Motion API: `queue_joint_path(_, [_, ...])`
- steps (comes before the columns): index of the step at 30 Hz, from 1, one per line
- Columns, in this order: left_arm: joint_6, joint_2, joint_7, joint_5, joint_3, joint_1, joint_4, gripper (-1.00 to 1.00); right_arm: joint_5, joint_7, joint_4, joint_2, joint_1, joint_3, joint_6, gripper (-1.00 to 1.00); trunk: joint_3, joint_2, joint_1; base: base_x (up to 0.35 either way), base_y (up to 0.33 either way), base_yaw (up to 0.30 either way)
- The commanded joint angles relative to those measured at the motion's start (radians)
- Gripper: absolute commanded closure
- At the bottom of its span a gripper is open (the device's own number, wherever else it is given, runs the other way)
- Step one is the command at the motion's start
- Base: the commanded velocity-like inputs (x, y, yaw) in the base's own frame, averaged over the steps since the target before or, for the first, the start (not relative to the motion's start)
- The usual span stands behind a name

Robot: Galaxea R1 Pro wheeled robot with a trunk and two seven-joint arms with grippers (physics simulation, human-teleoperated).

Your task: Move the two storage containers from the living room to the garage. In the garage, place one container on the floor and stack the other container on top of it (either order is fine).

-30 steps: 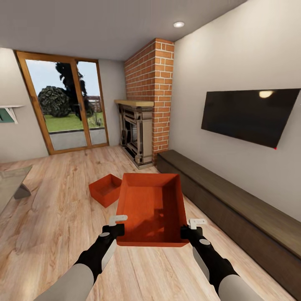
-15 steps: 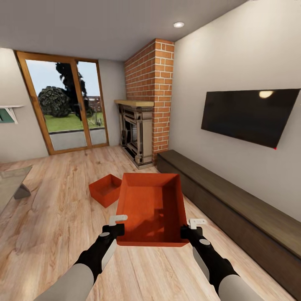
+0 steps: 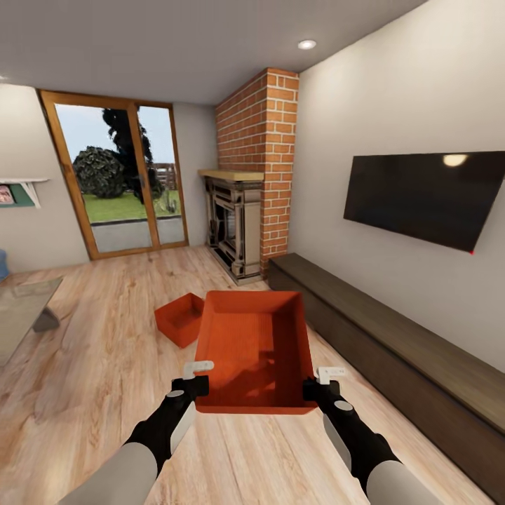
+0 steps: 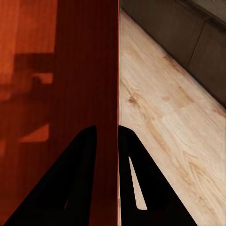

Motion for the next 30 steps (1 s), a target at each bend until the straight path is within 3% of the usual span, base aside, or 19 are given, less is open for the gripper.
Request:
queue_joint_path(1, [0.007,-0.001,0.081,-0.013,0.019,-0.001,-0.004,1.0,-0.001,-0.013,-0.002,-0.001,0.0,0.0,0.005,1.0,-0.001,-0.001,0.0,0.0,0.0,0.246])
queue_joint_path(30, [0.007,-0.001,0.082,-0.013,0.019,-0.001,-0.005,1.0,-0.008,-0.01,-0.002,0.0,0.0,-0.002,-0.008,1.0,-0.001,-0.001,0.0,0.0,0.0,0.288])
